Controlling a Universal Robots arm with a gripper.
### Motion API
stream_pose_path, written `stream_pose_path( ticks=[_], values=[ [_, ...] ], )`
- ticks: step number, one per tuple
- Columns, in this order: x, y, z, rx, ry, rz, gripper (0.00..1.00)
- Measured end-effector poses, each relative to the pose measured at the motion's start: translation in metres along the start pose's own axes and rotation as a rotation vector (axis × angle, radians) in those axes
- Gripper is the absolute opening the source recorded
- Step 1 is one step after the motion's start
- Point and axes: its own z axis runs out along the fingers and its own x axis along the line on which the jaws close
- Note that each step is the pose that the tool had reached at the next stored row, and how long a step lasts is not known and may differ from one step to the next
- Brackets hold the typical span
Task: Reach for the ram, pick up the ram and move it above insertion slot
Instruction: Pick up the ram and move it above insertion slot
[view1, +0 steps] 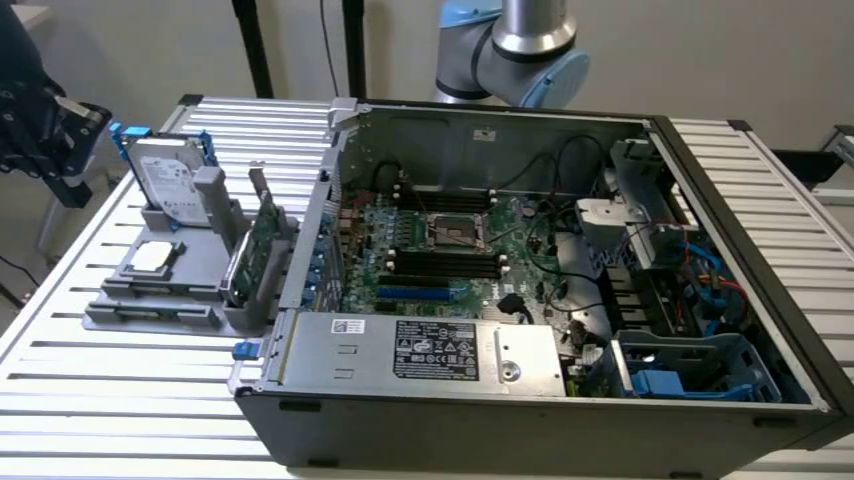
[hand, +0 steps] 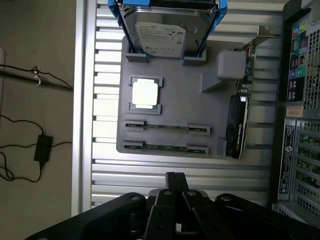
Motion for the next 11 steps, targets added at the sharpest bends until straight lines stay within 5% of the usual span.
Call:
stream_pose_path(
  ticks=[9, 11],
  values=[
    [0.0000, 0.0000, 0.0000, 0.0000, 0.0000, 0.000, 0.11],
    [0.0000, -0.0002, 0.0000, -0.0072, 0.0001, -0.006, 0.11]
  ],
)
